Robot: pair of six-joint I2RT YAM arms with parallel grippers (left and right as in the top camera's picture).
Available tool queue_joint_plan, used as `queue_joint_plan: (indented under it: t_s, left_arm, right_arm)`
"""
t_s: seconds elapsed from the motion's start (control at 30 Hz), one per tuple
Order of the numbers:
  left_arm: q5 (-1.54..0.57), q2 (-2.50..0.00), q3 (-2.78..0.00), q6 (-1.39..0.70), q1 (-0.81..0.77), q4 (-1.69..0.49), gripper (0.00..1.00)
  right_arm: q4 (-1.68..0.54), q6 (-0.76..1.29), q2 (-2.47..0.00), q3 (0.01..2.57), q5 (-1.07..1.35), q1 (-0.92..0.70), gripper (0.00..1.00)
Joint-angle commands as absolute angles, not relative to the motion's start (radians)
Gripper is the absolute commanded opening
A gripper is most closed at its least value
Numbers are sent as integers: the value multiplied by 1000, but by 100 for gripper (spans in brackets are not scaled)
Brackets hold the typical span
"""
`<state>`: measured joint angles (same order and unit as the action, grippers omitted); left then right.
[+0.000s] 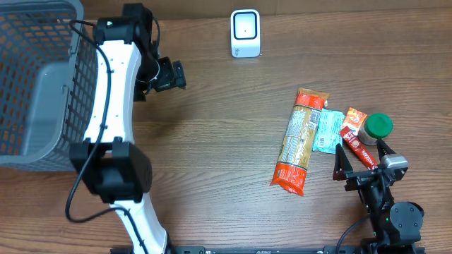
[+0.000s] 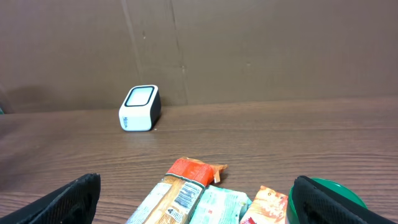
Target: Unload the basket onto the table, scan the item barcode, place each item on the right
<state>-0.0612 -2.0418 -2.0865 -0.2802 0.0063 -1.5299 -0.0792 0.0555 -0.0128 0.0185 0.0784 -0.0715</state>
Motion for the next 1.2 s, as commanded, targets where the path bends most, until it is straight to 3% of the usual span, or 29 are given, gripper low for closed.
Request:
queue_joint_plan:
  t_s: [0.0, 0.63, 0.93, 1.17]
  left_arm:
    - [-71, -1856, -2096, -262, 1, -1531, 99]
    - [-71, -996, -2096, -261, 0, -1546, 99]
    - [-71, -896, -2085, -261, 7, -1689, 99]
    - [-71, -793, -1912, -262, 7, -1689, 100]
  right_arm:
    - [-77, 51, -3, 8, 81, -65, 100]
    - [-77, 51, -3, 8, 81, -65, 100]
    - [-77, 51, -3, 8, 81, -65, 100]
    - [-77, 51, -3, 8, 81, -65, 100]
